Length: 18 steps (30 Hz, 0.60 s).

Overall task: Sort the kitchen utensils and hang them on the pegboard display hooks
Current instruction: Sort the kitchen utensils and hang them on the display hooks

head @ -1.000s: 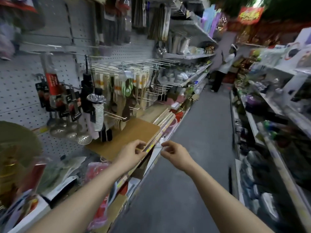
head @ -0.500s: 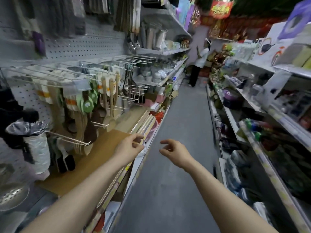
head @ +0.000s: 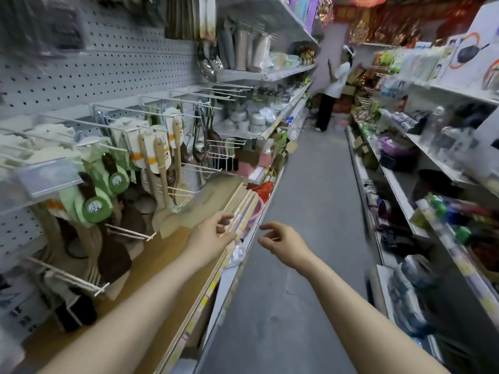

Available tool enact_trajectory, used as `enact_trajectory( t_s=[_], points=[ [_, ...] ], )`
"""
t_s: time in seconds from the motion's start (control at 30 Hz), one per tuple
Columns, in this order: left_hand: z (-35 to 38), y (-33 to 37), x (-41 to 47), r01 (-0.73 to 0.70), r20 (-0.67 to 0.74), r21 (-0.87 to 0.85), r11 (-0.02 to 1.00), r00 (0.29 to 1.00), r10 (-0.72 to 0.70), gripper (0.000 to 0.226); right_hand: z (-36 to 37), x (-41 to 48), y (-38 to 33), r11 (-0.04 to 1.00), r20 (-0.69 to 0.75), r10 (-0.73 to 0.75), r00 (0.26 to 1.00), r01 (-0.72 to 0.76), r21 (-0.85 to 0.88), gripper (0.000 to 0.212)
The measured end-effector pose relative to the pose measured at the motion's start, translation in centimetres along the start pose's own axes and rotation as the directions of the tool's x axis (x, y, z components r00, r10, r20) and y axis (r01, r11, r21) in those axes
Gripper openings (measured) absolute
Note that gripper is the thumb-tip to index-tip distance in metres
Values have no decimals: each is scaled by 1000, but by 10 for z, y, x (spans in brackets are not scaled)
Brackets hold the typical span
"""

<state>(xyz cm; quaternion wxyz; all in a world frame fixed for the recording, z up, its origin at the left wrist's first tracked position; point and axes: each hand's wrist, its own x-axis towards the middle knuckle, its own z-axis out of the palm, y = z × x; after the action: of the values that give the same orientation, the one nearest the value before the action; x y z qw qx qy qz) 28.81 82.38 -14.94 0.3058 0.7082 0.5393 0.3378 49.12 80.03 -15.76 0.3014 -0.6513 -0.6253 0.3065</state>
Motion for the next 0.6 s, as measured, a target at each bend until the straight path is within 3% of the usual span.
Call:
enact_trajectory(
  t_s=[0.4, 0.6],
  points=[
    [60, 20, 166, 118, -147, 2, 993, 982, -116, 47, -82, 193, 44, 992, 138, -126, 982, 120, 48, 33],
    [72, 10, 213, 186, -247, -12, 982, 952, -183, 53, -85, 271, 53, 983, 212, -182, 960, 175, 51, 35]
  ],
)
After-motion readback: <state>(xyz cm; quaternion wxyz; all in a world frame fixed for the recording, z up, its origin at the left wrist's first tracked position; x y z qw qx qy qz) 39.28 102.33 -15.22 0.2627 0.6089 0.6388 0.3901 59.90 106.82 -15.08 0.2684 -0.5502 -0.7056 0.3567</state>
